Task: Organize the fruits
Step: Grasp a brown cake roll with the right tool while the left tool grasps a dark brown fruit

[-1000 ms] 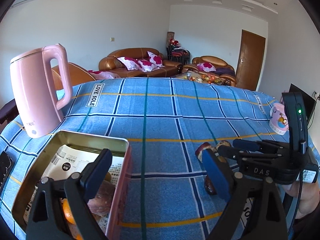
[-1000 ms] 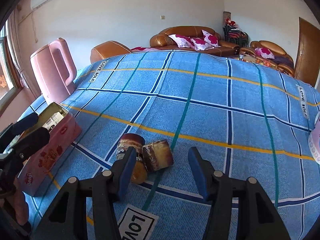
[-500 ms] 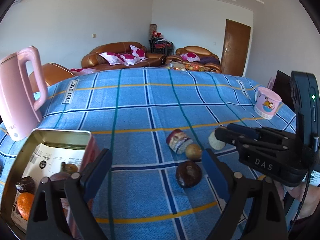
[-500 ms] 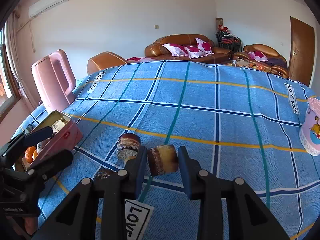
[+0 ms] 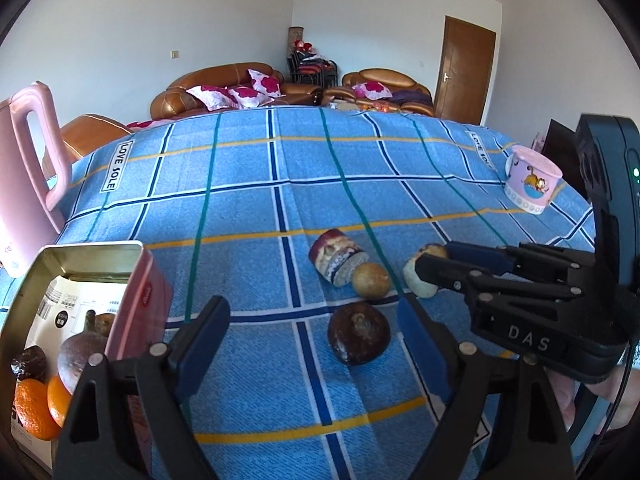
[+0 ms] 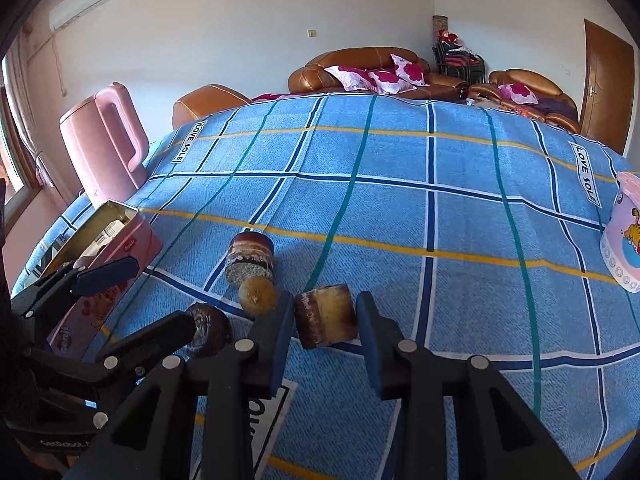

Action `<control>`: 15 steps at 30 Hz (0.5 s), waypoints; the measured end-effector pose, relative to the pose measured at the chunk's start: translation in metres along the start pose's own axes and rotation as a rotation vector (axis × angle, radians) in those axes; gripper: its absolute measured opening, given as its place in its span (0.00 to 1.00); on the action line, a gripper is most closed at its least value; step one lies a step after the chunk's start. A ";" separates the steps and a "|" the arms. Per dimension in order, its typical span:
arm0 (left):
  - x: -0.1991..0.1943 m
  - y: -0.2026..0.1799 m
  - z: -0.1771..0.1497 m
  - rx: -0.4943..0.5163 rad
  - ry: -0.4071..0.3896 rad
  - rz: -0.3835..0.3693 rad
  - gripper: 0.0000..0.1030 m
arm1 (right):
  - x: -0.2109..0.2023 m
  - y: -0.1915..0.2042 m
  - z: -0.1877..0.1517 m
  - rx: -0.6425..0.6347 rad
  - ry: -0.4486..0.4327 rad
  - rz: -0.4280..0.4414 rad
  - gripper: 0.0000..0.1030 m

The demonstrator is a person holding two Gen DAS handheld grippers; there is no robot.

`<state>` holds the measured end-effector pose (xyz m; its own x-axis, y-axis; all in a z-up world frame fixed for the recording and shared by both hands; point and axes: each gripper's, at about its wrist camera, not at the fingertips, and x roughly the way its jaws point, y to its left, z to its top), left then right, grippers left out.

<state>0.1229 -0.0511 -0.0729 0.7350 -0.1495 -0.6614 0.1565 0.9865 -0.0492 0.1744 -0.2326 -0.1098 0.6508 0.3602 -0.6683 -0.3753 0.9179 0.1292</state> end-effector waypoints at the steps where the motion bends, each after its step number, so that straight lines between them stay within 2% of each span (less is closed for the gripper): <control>1: 0.000 0.000 0.000 -0.003 0.001 -0.001 0.85 | 0.000 0.000 -0.001 -0.001 0.000 -0.001 0.33; 4: 0.001 0.004 0.000 -0.025 0.003 -0.007 0.85 | 0.005 -0.001 -0.002 0.008 0.037 0.001 0.33; 9: 0.004 0.007 -0.001 -0.031 0.017 -0.020 0.85 | 0.004 0.002 -0.003 -0.004 0.031 -0.009 0.33; 11: 0.004 0.005 0.000 -0.024 0.017 -0.027 0.80 | 0.003 0.003 -0.002 -0.007 0.026 -0.012 0.32; 15: 0.011 -0.002 0.001 -0.019 0.046 -0.089 0.71 | -0.004 0.000 -0.003 0.016 -0.009 -0.034 0.32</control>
<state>0.1314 -0.0548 -0.0793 0.6874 -0.2335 -0.6877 0.2065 0.9707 -0.1232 0.1701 -0.2348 -0.1094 0.6689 0.3299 -0.6661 -0.3420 0.9322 0.1183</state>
